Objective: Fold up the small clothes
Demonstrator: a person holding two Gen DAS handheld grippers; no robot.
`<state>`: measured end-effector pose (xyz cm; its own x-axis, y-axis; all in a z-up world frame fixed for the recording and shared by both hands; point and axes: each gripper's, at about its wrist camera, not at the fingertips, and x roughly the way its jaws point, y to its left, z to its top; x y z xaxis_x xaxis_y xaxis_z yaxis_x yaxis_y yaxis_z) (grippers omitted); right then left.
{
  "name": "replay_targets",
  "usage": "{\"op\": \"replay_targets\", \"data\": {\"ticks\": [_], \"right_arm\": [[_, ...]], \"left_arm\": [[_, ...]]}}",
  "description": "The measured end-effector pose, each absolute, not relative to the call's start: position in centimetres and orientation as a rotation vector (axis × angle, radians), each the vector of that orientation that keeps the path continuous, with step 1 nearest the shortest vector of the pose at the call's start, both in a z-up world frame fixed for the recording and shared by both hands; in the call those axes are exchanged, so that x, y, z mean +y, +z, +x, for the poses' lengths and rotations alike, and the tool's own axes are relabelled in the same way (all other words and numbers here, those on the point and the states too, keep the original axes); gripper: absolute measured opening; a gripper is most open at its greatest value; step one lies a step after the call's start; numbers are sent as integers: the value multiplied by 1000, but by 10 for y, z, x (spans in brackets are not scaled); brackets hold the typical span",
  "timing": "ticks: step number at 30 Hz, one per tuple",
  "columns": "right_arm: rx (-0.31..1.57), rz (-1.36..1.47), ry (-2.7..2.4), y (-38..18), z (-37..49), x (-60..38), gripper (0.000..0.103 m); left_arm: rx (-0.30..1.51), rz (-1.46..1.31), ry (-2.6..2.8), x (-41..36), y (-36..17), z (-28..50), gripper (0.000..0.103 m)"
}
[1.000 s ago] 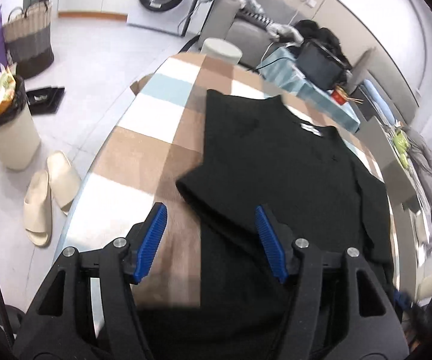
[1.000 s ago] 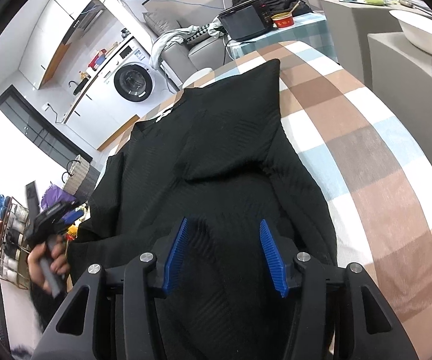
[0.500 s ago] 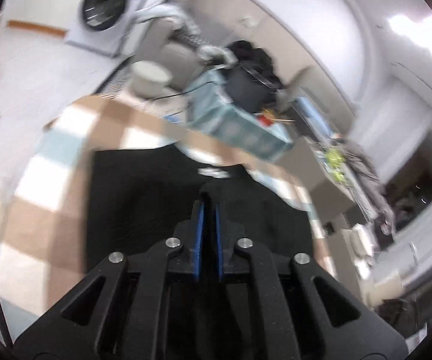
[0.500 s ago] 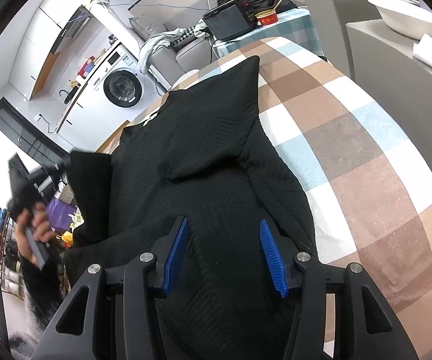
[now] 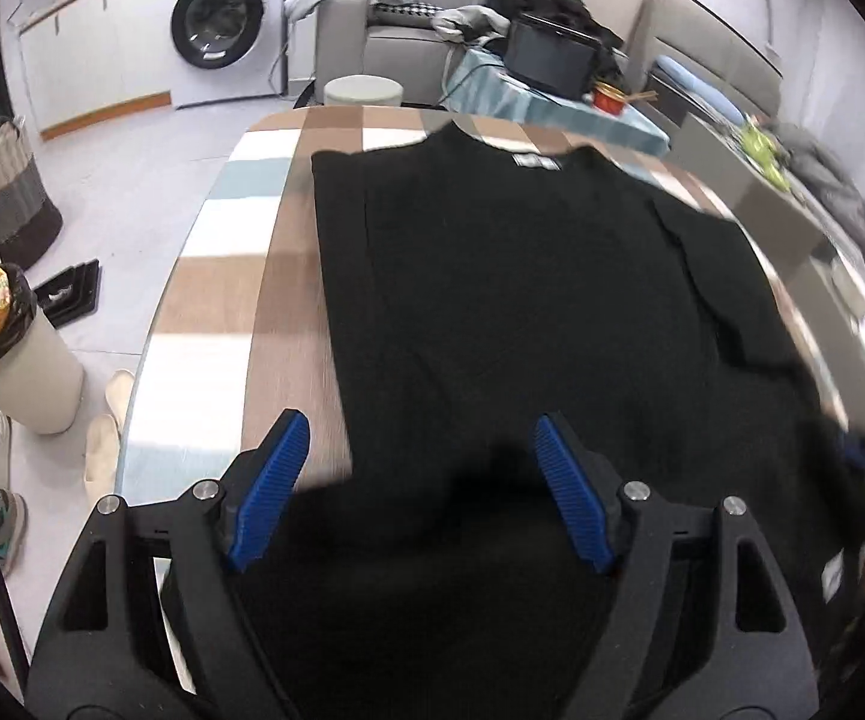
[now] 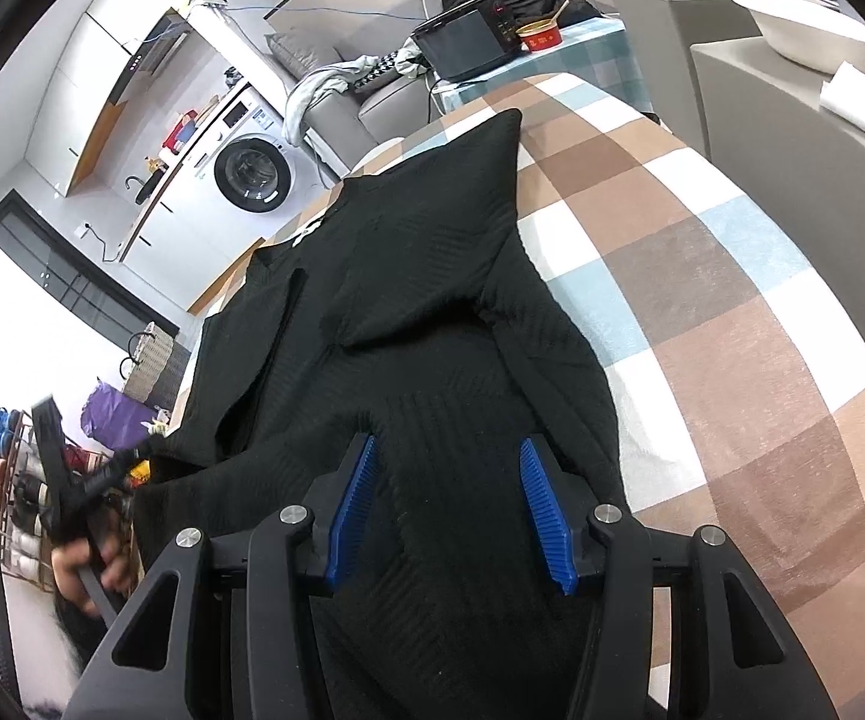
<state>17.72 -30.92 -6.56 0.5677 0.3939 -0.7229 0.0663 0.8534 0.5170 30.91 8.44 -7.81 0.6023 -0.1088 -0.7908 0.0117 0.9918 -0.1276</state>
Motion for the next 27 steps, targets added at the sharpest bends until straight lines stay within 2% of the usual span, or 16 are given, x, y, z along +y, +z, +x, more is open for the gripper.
{"op": "replay_targets", "data": {"ticks": [2,3,5,6,8,12,15,18,20,21,23,27], "right_arm": [[960,530,208,-66,177,-308,50],[962,530,210,-66,177,-307,50],[962,525,213,-66,177,-305,50],[962,525,213,-65,177,-305,50],[962,526,215,-65,176,-304,50],[956,521,200,-63,171,-308,50],[972,517,186,-65,172,-310,50],[976,508,190,-64,171,-309,50],[977,496,195,-62,169,-308,50],[980,488,196,-61,168,-309,50],[986,463,193,-59,163,-311,51],[990,422,201,-53,146,-322,67]], "left_arm": [[910,-32,-47,79,-82,300,73],[907,-7,-42,76,-85,298,67],[916,32,-52,70,-90,300,20],[923,45,-39,70,-93,303,13],[876,16,12,79,-89,292,8],[838,-74,158,114,-79,276,8],[890,-156,202,135,-90,269,11],[900,-223,208,144,-95,256,27],[900,-235,213,146,-95,246,57],[892,-247,212,148,-94,239,63],[884,-270,192,153,-93,223,67],[878,-316,182,163,-92,179,72]]}}
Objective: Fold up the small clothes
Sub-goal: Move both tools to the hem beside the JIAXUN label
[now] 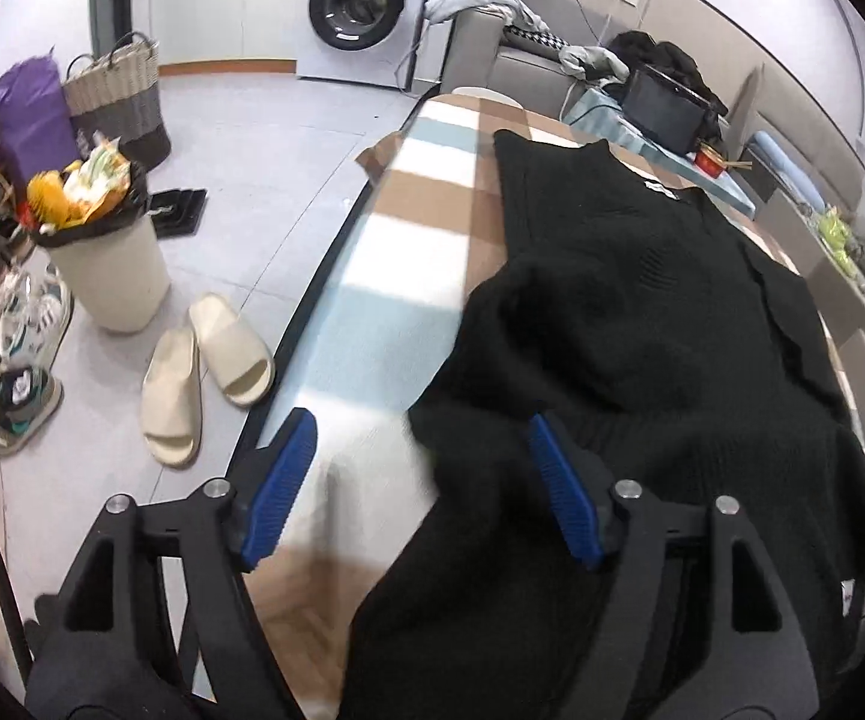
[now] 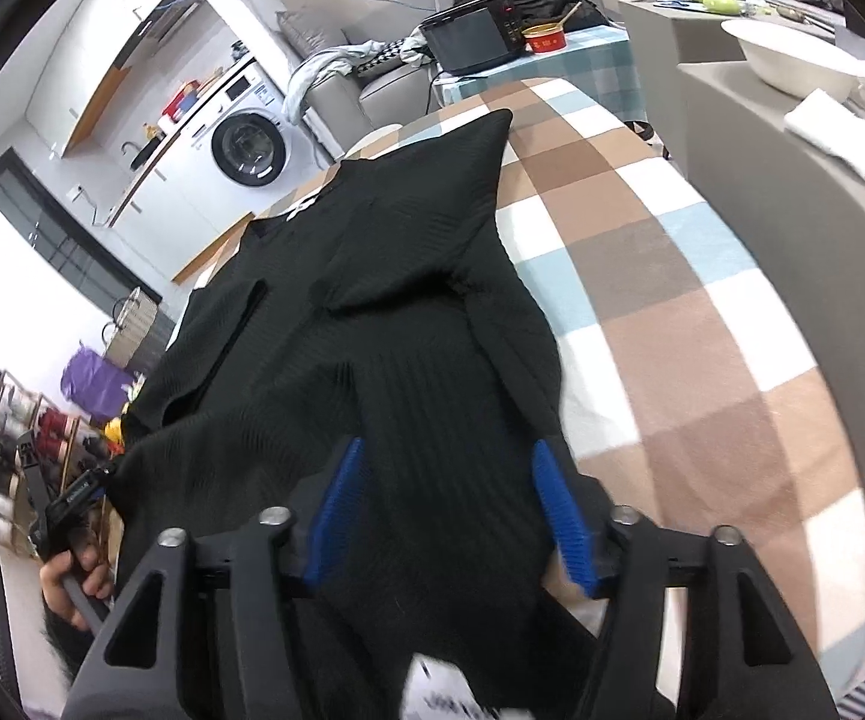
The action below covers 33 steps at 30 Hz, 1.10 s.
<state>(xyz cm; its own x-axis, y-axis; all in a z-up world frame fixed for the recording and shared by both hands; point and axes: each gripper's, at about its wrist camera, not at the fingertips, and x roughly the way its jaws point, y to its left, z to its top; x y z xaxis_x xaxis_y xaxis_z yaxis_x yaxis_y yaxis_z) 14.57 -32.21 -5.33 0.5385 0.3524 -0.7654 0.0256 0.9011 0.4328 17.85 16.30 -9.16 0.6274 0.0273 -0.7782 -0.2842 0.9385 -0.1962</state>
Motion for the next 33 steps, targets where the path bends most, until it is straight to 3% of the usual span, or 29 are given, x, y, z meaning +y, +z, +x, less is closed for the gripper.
{"op": "replay_targets", "data": {"ticks": [3,17,22,24,25,27,28,29,33], "right_arm": [[1002,359,202,-51,130,-329,73],[1076,237,373,-78,107,-318,74],[1052,207,411,-78,113,-309,61],[1046,197,422,-78,118,-306,45],[1035,184,423,-78,119,-305,38],[1031,158,420,-79,124,-303,9],[1023,157,428,-79,124,-303,6],[1013,161,430,-77,123,-305,5],[988,272,521,-60,108,-326,5]], "left_arm": [[861,-328,167,164,-86,149,73],[863,-359,137,156,-76,69,77],[890,-349,103,149,-80,80,77],[916,-330,103,144,-85,89,77],[932,-322,98,141,-87,94,74],[946,-293,80,133,-90,105,49],[950,-262,94,129,-91,109,32],[946,-225,101,125,-90,111,7],[919,-260,64,129,-80,98,6]]}}
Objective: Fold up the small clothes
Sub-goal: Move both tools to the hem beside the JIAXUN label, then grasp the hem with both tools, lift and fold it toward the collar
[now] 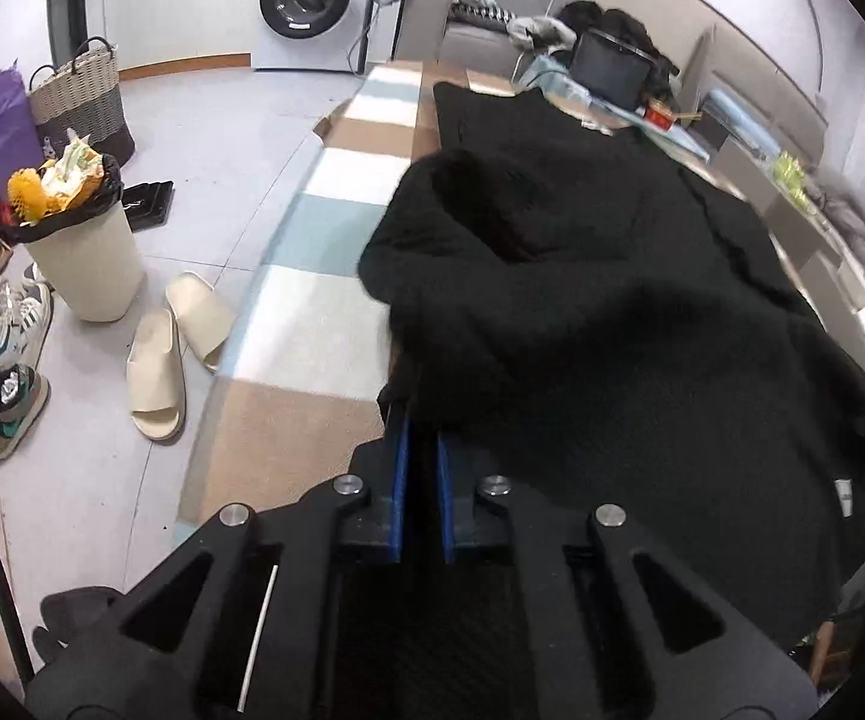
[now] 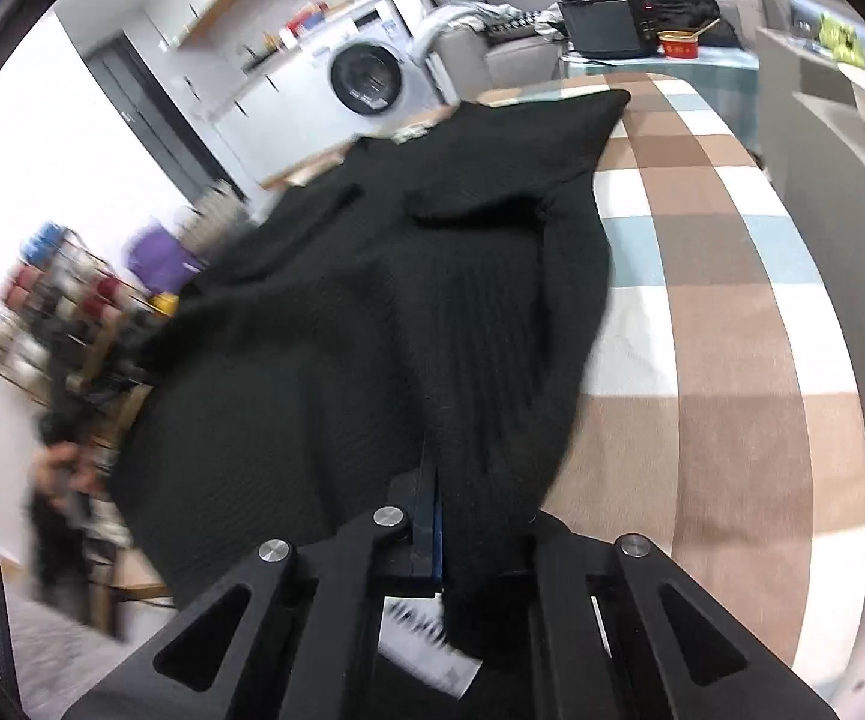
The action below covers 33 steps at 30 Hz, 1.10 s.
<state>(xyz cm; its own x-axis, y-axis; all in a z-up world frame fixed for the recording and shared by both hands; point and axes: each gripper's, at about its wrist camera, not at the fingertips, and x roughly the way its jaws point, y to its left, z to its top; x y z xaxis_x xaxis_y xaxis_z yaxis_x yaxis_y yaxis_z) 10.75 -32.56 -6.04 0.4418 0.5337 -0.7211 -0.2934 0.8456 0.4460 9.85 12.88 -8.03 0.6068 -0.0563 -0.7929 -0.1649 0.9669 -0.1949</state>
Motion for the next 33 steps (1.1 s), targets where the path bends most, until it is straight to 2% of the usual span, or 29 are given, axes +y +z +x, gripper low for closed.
{"op": "replay_targets", "data": {"ticks": [5,7,9,10,12,13,14,19,20,21,22,23,24,33], "right_arm": [[1023,358,548,-54,91,-349,6],[1045,331,516,-58,93,-347,14],[1072,317,498,-64,98,-342,25],[1075,313,493,-65,99,-340,29],[1078,306,513,-67,99,-334,40],[1076,310,527,-67,98,-331,41],[1077,312,536,-67,98,-331,43],[1078,300,556,-71,90,-328,43],[1075,299,563,-71,88,-327,41],[1067,290,565,-70,86,-324,28],[1056,272,570,-70,84,-321,18],[1034,254,577,-67,81,-319,7],[1008,250,585,-63,79,-316,5],[716,340,511,-10,98,-331,4]], "left_arm": [[907,-311,55,134,-71,62,6],[912,-328,50,136,-72,53,6],[911,-337,57,138,-72,48,7],[912,-343,61,139,-72,47,11],[904,-349,64,143,-73,45,26],[903,-345,70,144,-74,47,43],[896,-340,78,144,-74,49,51],[918,-297,72,137,-82,66,52],[925,-296,73,136,-85,69,52],[928,-291,72,135,-87,71,52],[923,-279,69,133,-88,72,39],[909,-261,53,131,-86,71,11],[905,-258,41,129,-85,72,3],[689,-369,-13,152,-29,79,0]]}}
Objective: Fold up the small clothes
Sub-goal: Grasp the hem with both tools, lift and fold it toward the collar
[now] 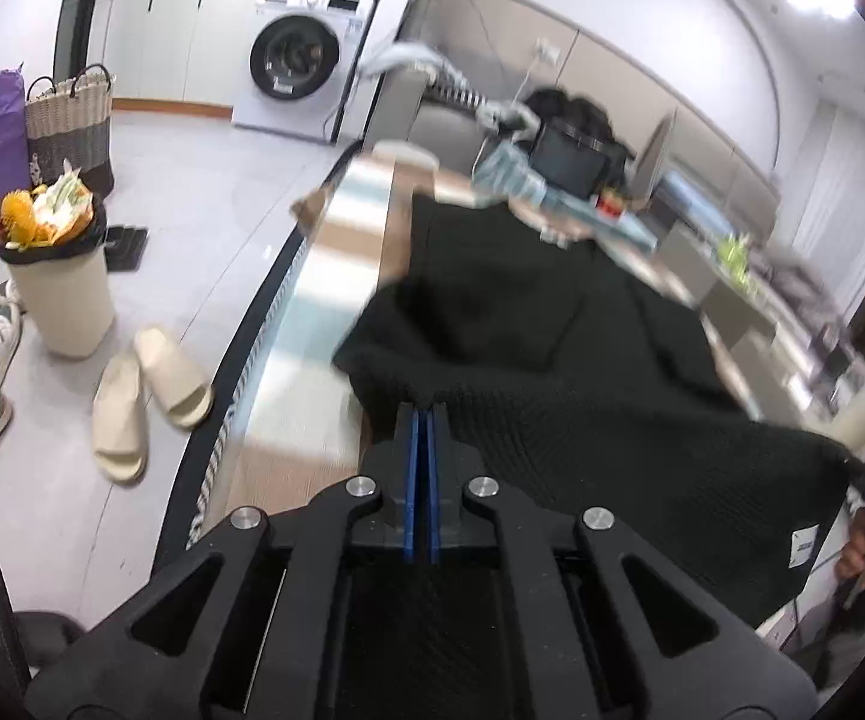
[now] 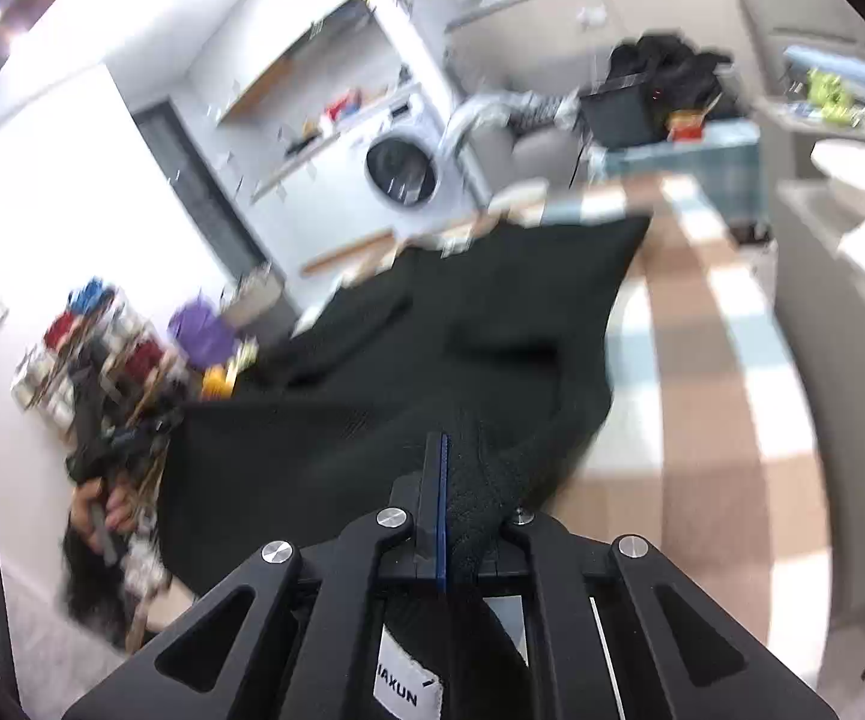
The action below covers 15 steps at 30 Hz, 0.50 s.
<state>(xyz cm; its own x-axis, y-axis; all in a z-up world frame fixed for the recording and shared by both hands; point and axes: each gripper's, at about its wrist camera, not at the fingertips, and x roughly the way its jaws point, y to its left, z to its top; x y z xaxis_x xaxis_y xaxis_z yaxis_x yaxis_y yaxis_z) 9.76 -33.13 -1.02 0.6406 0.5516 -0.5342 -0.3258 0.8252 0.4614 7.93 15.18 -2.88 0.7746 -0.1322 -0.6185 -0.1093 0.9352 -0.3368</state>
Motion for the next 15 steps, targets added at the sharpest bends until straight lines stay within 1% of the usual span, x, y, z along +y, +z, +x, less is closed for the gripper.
{"op": "replay_targets", "data": {"ticks": [2,5,7,8,9,11,12,13,14,15], "right_arm": [[673,392,462,-3,114,-337,4],[668,436,376,-3,141,-341,4],[710,462,355,-12,164,-343,9],[755,470,351,-21,177,-343,15],[782,468,353,-27,182,-345,29],[859,458,362,-40,192,-347,47],[882,451,381,-45,194,-347,47],[898,433,396,-50,194,-346,47],[915,407,398,-55,194,-345,47],[924,388,391,-58,191,-347,47]], "left_arm": [[656,-363,-4,154,-20,91,0],[632,-375,12,163,-16,118,1],[662,-387,34,169,-23,141,1],[690,-383,53,171,-29,150,3],[720,-384,72,174,-34,158,5],[787,-419,64,178,-50,164,16],[797,-432,51,179,-55,164,19],[806,-432,38,179,-60,161,28],[817,-419,39,177,-64,157,43],[825,-406,44,175,-69,153,52]]}}
